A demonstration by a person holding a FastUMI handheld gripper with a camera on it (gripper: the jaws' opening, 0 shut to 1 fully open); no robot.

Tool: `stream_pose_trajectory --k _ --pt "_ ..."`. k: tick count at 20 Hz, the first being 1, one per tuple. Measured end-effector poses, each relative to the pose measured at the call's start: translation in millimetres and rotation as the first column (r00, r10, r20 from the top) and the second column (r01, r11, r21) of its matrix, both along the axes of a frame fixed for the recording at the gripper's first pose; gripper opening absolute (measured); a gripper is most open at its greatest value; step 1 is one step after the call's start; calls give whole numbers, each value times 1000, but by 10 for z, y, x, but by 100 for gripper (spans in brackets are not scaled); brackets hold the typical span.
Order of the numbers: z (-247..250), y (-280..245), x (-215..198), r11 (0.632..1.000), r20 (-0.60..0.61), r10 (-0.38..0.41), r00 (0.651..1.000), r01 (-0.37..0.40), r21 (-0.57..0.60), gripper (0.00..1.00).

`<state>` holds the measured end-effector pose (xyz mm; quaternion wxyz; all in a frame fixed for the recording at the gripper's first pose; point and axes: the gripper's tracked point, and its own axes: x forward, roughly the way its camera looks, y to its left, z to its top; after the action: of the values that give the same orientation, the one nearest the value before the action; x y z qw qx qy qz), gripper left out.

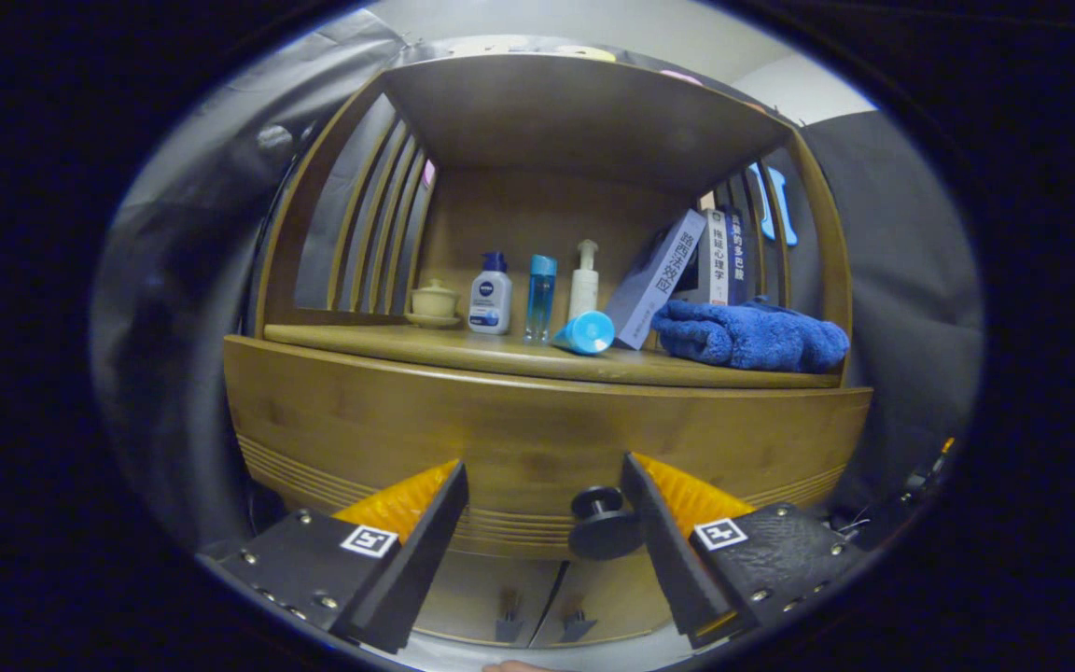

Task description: Pull open the drawer, take out the items inside it, and place them on the countertop above the cabinet.

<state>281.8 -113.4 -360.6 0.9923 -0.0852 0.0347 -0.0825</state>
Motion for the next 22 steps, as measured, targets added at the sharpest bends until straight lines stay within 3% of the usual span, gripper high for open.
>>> stream_pose_trajectory --k 6,13,17,20,22 --pt "22 -32 256 999 68 39 997 -38 -12 100" --pt "-32 -103 206 999 6 13 1000 -13 39 100" --pt "-12 -111 -72 993 -72 16 997 -8 114 100" --pt "176 -148 -377 993 -112 -15 994 28 116 100" --pt "424 -88 -601 996 -112 1 994 10 91 100"
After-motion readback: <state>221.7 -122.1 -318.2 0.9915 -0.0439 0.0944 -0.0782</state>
